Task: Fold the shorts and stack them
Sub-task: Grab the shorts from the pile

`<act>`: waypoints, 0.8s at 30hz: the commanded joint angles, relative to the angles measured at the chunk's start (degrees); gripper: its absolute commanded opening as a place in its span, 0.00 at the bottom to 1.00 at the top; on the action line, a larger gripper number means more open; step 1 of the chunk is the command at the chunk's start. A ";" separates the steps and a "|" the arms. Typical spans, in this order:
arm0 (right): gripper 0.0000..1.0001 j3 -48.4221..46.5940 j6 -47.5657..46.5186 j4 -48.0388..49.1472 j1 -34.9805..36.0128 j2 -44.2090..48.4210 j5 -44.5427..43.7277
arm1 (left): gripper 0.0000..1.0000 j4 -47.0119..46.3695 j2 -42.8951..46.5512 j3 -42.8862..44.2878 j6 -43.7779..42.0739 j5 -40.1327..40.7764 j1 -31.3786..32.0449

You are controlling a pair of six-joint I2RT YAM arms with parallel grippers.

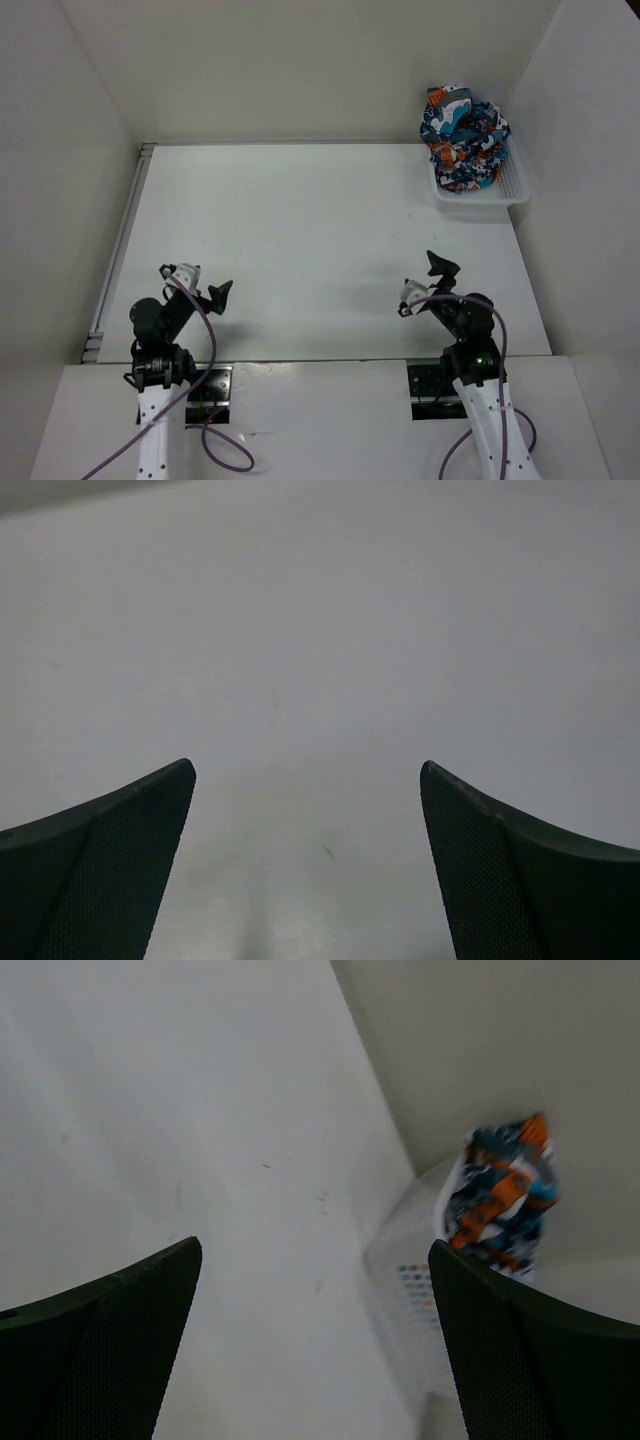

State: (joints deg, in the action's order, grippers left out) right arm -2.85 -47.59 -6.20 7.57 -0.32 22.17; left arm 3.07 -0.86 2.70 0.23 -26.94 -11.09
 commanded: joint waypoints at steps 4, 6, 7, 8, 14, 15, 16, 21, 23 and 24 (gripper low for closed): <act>0.99 1.09 -55.59 3.36 0.42 0.49 6.65 | 1.00 10.54 2.45 3.46 -0.23 -24.92 0.19; 0.99 0.14 -53.68 11.53 0.42 0.49 9.63 | 1.00 -2.63 2.45 0.75 -0.23 -24.92 0.19; 0.99 -0.57 -52.61 13.73 0.42 0.49 13.04 | 1.00 -6.81 2.45 0.12 -0.23 -25.53 0.19; 0.99 -2.32 -51.04 17.41 0.42 0.49 14.64 | 1.00 -9.98 1.92 0.11 -0.23 -26.14 0.19; 0.99 -17.23 -43.37 13.86 0.95 -14.76 12.38 | 1.00 -13.54 -8.16 9.93 -0.23 -25.71 1.34; 0.99 -19.71 -42.76 9.93 0.95 -18.45 10.80 | 1.00 -12.05 -10.89 11.78 -0.23 -23.79 1.34; 0.99 -22.17 -36.41 8.67 0.95 -25.71 9.31 | 1.00 -10.12 -16.66 13.89 -0.23 -22.73 1.95; 0.99 -42.20 -0.29 8.84 3.85 -50.70 -13.78 | 1.00 -4.24 -40.40 31.01 -0.23 -9.31 5.63; 0.99 -55.81 14.19 3.06 3.85 -66.37 -23.52 | 1.00 3.99 -56.91 46.64 -0.23 1.33 8.01; 0.99 -60.38 18.89 -3.23 3.85 -71.53 -26.10 | 1.00 7.35 -62.36 52.00 -0.23 3.62 8.02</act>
State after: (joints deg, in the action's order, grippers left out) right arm -53.12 -55.24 -0.91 10.98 -59.57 13.06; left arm 3.14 -51.68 43.18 0.23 -35.64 -4.12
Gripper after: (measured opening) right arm 0.986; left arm 0.998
